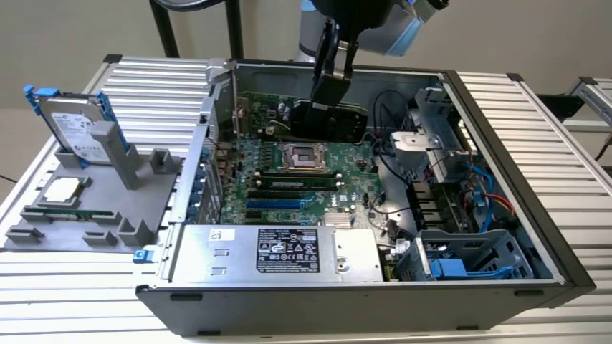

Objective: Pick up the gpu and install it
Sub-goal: 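Insert the gpu into the slot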

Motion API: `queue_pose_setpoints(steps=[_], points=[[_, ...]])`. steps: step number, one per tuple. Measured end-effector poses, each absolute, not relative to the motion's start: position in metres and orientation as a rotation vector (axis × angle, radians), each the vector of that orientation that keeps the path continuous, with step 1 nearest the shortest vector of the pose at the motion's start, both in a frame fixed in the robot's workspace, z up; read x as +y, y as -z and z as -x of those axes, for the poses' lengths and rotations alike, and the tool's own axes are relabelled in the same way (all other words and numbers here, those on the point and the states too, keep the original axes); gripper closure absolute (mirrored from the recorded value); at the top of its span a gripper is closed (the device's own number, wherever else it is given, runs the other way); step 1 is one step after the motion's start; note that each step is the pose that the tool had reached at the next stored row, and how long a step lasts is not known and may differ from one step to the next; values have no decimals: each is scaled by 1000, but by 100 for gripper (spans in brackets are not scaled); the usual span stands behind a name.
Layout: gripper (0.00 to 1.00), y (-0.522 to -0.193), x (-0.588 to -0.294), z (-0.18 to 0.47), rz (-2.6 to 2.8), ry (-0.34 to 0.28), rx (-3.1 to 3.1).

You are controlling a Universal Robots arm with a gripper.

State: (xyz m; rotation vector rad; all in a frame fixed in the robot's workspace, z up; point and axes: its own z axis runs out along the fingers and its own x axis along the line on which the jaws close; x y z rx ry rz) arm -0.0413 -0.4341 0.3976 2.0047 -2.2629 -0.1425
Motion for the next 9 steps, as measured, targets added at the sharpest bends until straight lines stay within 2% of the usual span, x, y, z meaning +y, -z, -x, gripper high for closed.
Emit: queue_pose_setpoints(steps=[9], points=[[100,-398,-434,35,-2005,142,-2263]])
